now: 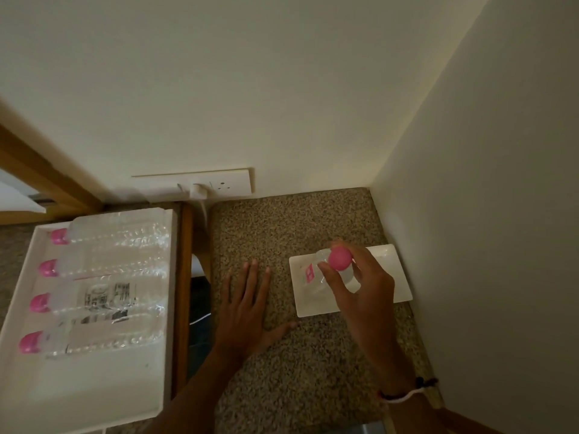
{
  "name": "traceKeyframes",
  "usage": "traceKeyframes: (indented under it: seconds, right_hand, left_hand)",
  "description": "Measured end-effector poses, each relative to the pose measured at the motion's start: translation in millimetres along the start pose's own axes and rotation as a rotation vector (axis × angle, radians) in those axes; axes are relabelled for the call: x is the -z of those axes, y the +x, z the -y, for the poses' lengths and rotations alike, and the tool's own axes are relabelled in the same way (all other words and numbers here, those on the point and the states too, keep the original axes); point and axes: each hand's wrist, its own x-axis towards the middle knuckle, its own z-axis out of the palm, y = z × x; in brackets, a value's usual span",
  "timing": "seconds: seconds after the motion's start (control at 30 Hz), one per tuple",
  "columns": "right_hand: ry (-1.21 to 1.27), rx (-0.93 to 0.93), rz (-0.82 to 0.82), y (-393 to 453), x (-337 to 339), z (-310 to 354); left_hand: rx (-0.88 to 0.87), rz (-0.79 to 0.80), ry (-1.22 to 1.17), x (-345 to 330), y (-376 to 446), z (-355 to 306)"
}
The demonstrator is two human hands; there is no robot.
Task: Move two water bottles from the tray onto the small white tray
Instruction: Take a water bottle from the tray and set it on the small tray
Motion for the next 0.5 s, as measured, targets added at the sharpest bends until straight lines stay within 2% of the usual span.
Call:
traceKeyframes:
  seconds: [0.27, 0.4, 0.5]
  right_hand:
    - [-0.035, -0.045, -0.023, 3, 1, 9]
    - [-0.127, -0.035, 0.016, 4, 1, 23]
    - [-0.192, 0.057, 0.006, -4, 2, 45]
  left_hand:
    - [0.0, 0.077, 0.033, 18, -4, -4]
    - [-0.058, 0.021, 0.023, 46, -15, -5]
    - [-0.122, -0.062, -0.006, 71, -28, 4]
